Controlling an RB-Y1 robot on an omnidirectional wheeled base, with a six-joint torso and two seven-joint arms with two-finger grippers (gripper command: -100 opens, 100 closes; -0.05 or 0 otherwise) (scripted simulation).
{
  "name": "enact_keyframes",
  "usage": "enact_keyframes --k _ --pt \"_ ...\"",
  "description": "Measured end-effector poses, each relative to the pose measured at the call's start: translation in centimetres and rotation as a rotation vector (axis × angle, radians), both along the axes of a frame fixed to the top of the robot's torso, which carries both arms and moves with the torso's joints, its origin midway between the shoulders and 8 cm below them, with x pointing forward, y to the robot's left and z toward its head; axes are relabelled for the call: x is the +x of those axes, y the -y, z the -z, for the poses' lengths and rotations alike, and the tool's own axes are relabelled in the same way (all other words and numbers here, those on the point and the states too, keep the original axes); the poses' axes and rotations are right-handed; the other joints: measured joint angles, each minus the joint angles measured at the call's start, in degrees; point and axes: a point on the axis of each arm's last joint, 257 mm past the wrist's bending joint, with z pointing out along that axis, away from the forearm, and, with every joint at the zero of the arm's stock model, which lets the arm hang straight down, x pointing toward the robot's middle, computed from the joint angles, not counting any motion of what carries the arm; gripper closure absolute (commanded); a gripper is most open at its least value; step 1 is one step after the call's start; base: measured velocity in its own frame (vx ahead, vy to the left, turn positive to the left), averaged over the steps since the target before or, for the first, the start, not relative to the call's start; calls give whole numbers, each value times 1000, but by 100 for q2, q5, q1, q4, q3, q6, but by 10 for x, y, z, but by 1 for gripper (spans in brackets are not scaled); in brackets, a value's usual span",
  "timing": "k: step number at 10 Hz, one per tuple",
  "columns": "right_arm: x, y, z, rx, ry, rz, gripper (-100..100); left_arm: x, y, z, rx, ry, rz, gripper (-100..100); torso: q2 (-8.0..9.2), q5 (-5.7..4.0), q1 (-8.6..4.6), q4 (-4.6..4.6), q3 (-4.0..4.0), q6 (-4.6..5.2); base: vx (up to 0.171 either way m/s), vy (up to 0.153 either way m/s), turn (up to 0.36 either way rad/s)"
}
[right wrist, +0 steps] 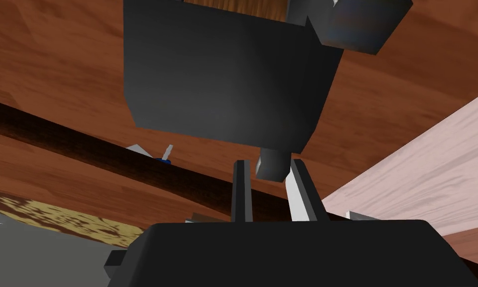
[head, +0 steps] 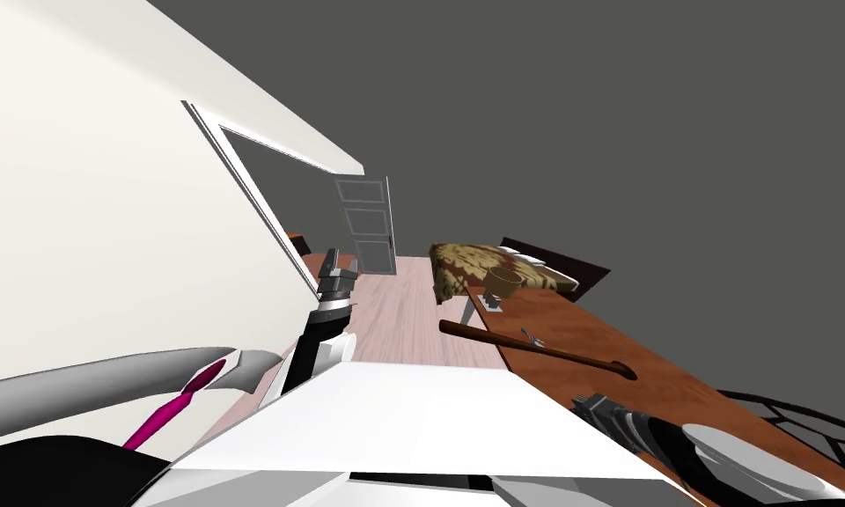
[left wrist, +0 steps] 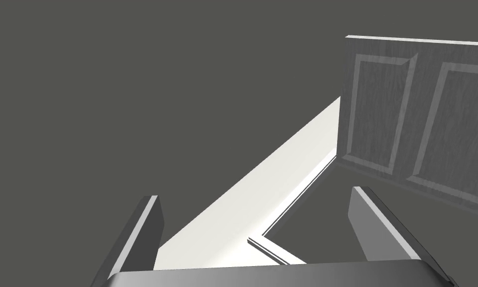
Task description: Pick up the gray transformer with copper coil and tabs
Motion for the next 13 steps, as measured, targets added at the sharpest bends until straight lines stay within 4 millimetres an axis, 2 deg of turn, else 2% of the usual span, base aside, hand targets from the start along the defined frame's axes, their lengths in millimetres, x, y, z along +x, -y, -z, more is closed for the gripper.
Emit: enact_keyframes --k 2,3,4,5,6,8,10,11,13 --pt "0 -15 2 14 -1 -35 100 0 0 0 0 0 0 0 18 -6 12 8 11 -24 61 -20 -163" --pt "1 -16 -1 10 5 -40 100 0 0 0 0 0 0 0 5 2 6 2 4 1 143 -47 -241" --pt "-7 -19 0 4 -7 -51 100 0 0 0 0 0 0 0 -8 -4 0 1 -3 -13 84 -29 -3" --pt "-6 -28 1 9 -11 -73 100 0 0 0 0 0 0 0 -6 -6 5 5 -1 -31 24 -8 51" --pt "-1 -36 1 20 0 -89 100 0 0 0 0 0 0 0 9 -3 13 8 7 -30 -5 2 17" --pt "4 -42 -4 19 13 -106 100 0 0 0 0 0 0 0 9 6 3 4 6 -1 120 -46 -323" --pt "-7 -50 -3 14 2 -136 100 0 0 0 0 0 0 0 1 -2 14 7 3 -30 51 -4 26" --pt "-2 -57 -4 23 6 -155 100 0 0 0 0 0 0 0 12 2 21 10 9 -32 1 5 27" --pt "2 -62 -9 16 20 -166 100 0 0 0 0 0 0 0 4 11 13 5 5 -6 137 -36 -318"
